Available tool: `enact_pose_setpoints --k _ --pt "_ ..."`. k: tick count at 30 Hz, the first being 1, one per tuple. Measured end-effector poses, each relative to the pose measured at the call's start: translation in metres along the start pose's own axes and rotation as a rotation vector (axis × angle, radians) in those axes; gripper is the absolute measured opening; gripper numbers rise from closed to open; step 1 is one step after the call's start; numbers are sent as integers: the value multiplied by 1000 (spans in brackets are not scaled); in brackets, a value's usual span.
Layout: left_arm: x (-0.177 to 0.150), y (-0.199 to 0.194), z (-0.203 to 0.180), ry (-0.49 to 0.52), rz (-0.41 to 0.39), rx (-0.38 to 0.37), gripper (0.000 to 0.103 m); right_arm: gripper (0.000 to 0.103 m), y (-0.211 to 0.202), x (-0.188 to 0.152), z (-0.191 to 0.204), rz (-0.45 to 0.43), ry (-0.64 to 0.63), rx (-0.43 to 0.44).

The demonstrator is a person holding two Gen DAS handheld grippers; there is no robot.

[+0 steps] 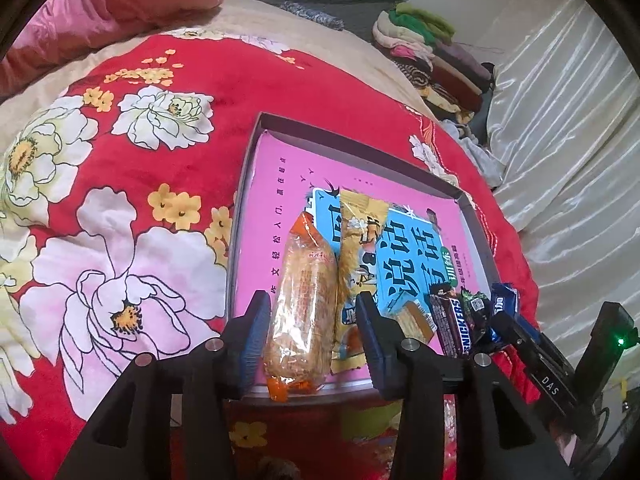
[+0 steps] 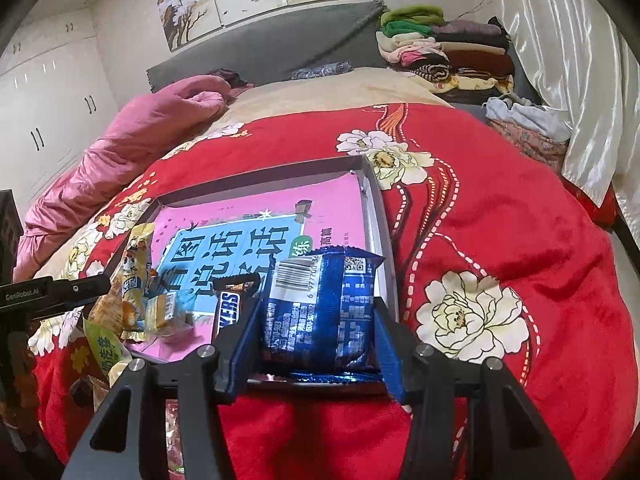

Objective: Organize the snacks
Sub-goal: 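Open the left gripper to drop the bread bag in the tray while the right releases the Oreo packet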

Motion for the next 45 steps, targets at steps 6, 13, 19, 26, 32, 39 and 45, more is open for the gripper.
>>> enact_pose_setpoints --k 6,13,19,26,32,39,45 --pt "-2 -5 0 5 -3 6 52 56 -1 -1 -2 0 6 -3" --pt "-3 -7 0 6 2 9 57 59 -6 1 -4 -12 13 -5" --pt "-3 -11 -1 10 -6 10 62 62 -11 2 -3 -25 12 -3" --pt "-3 -17 -4 23 -16 16 65 64 -20 7 0 -51 6 2" --pt "-1 -24 -7 44 -36 22 72 70 -32 14 5 -97 -4 18" --pt "1 -30 -6 58 -48 41 75 72 -39 20 13 -117 -17 24" --pt "-1 -36 -5 70 -54 49 76 74 -46 24 14 -141 -14 26"
Point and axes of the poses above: each gripper's, at about its wrist camera, not at the fingertips, and y roughly the way its jaws point, z to its left, x to its top, the point moved 9 cm from there along y, roughly the way its jaws point, and after that the axes turned 11 degrees about -y, right-handed, at the moved point
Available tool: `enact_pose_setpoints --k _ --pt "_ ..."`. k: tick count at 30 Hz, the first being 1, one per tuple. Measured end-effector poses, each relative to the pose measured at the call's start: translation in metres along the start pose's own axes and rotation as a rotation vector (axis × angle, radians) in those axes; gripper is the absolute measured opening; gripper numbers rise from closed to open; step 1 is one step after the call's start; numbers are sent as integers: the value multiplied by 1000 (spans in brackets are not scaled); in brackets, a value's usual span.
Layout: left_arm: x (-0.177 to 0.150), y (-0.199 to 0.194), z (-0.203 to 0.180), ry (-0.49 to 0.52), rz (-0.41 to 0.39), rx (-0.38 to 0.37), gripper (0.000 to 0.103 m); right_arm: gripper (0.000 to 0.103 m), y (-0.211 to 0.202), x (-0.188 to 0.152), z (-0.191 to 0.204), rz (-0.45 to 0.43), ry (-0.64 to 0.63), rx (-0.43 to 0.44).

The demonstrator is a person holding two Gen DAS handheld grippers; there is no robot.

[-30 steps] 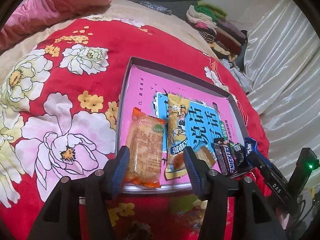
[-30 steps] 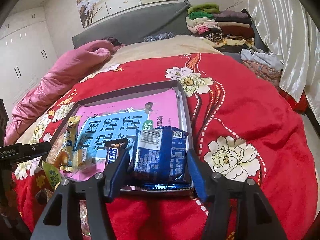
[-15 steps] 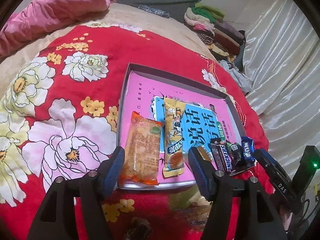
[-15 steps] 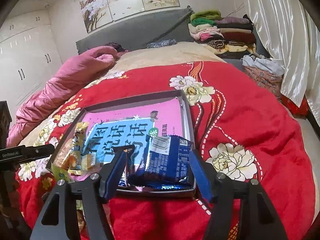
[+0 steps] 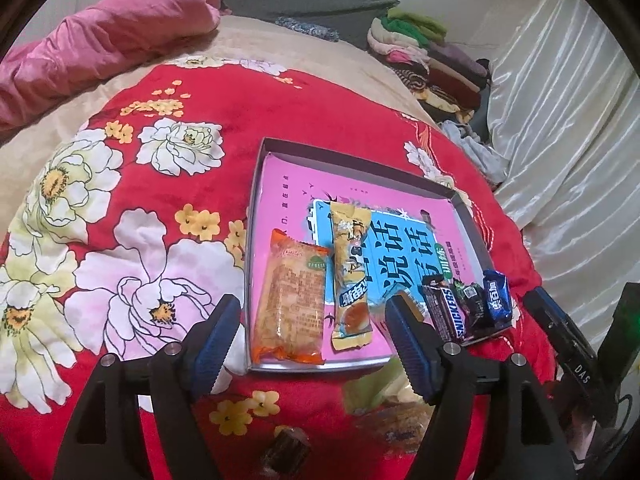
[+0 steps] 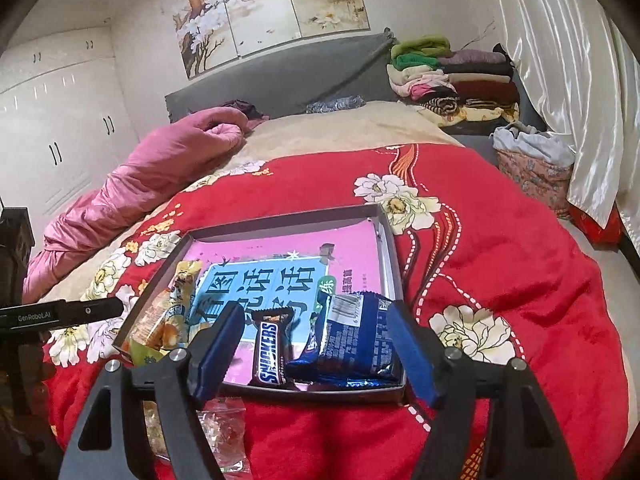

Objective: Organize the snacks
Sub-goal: 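Open the left gripper to drop the bread bag in the tray while the right releases the Oreo packet, then move both open grippers back to the snack pile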

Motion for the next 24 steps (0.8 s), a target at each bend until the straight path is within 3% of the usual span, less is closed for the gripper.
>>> enact_pose_setpoints --k 24 --pt "-31 -18 17 74 23 61 80 81 -23 -21 42 15 -84 65"
Point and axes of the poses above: each gripper's, at about its wrist camera, not at the fingertips, and y roughly the way its jaws point, z to its left, x to its top, the point moved 9 cm from there along y, roughly the way its jaws point, and after that the axes turned 11 degrees about -y, right-handed, at the moved point
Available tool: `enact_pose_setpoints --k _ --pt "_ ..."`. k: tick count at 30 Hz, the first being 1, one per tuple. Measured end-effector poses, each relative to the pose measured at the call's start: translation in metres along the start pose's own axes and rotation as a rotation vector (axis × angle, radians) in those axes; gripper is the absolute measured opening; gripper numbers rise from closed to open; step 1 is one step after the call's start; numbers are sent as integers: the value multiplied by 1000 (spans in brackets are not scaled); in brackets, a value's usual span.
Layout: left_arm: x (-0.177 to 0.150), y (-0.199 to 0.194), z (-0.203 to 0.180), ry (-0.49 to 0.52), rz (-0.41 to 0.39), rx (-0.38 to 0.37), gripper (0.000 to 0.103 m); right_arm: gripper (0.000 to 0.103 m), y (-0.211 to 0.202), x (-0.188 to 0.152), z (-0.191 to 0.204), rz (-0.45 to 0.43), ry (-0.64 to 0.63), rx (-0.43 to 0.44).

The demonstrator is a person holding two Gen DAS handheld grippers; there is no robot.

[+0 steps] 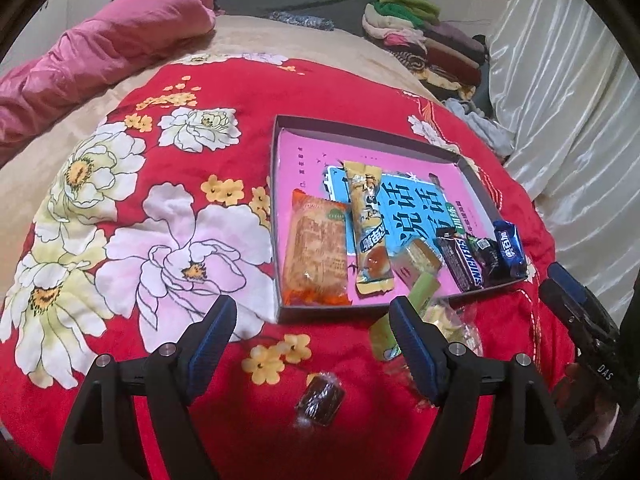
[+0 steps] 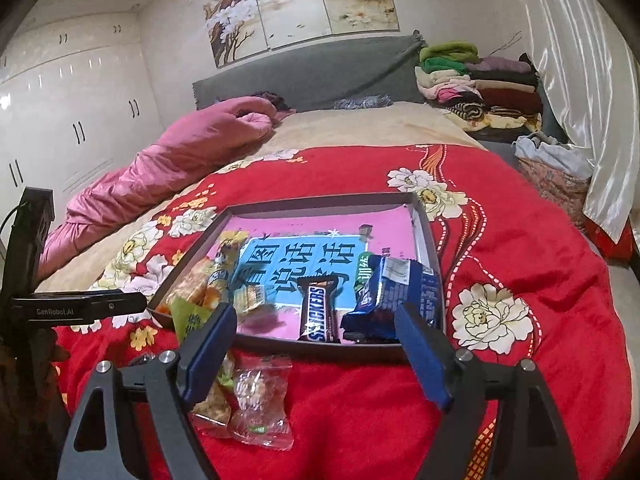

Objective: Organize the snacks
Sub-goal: 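Move both open grippers back to the snack pile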

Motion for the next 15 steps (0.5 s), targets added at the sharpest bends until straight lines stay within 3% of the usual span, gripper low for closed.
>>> enact_pose_setpoints --k 15 --pt "-16 -4 -2 0 32 -13 80 81 1 -6 4 24 4 14"
Point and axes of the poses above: each gripper's, at about its wrist camera, not at the fingertips, and y roughly the way its jaws point, z to its left, x to its top, the point moved 9 cm from there along y, roughly the way its jaws point, and after that the axes turned 11 degrees about -y, right-handed, at the moved point
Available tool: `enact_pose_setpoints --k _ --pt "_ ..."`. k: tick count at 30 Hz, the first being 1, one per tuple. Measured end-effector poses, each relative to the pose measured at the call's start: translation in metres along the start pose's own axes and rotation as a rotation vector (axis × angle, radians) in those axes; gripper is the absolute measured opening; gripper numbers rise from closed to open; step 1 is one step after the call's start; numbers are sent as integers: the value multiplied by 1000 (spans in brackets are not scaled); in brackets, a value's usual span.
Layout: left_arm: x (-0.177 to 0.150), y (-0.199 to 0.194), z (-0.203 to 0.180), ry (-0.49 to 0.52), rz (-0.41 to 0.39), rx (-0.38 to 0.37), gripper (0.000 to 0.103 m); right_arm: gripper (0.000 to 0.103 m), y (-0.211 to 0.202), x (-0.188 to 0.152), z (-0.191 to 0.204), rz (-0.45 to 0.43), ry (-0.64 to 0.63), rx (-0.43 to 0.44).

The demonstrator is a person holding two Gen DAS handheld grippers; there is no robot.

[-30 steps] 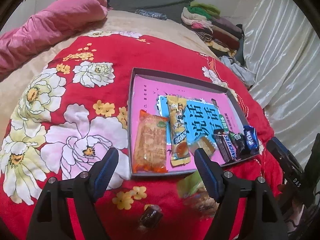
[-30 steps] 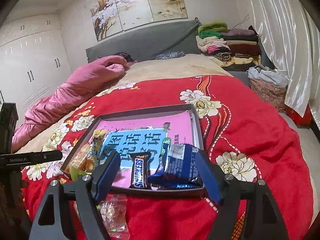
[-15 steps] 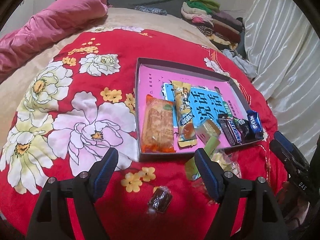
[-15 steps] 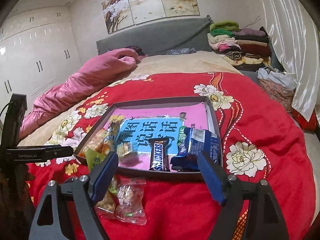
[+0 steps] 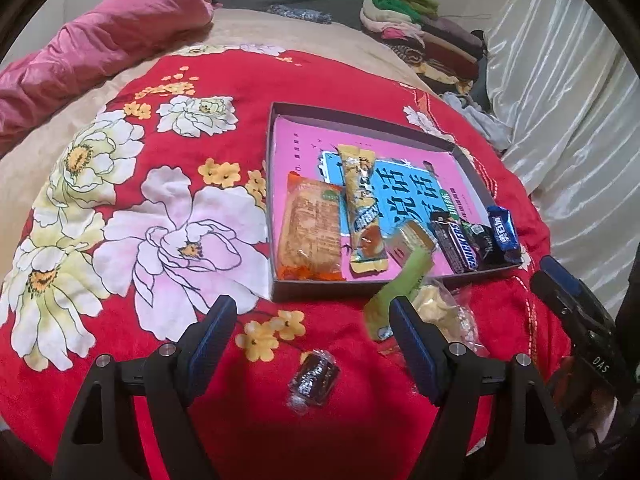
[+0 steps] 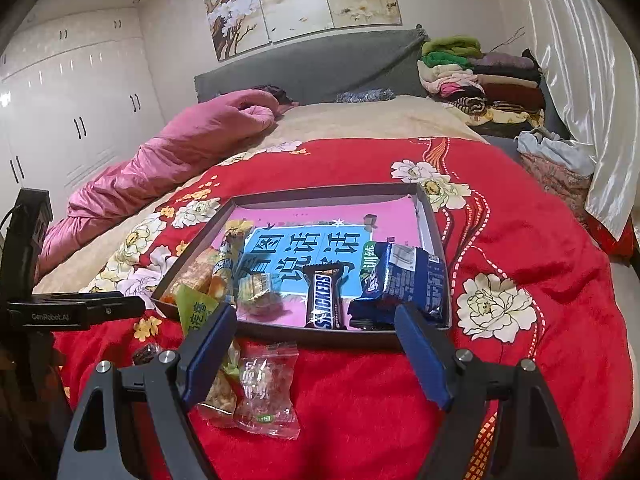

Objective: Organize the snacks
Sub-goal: 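Move both open grippers back to the snack pile, then grasp the clear candy bag with the right gripper while the left approaches the Ximaizi bag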

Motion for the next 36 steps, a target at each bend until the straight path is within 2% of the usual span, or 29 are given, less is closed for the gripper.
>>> enact_pose_setpoints --k 8,23,29,36 --pt "-8 -1 -14 10 20 -37 80 81 5 -5 5 29 -9 17" --pt "-40 8 -44 63 105 -91 80 81 15 -20 16 102 -33 53" --pt "-57 17 -55 66 155 -120 80 81 25 -37 15 187 -30 55" --pt "-63 22 -59 32 194 -157 80 81 34 -49 22 240 -49 81"
Point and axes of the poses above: each gripper's, at about its wrist camera, not at the fingertips, and y roughly the way its jaws point, z to its left, x to its top, the point moved 9 cm from there along y, roughly the way its jaws point, and after that the axes turned 11 degrees about -y, right-handed, at the moved point
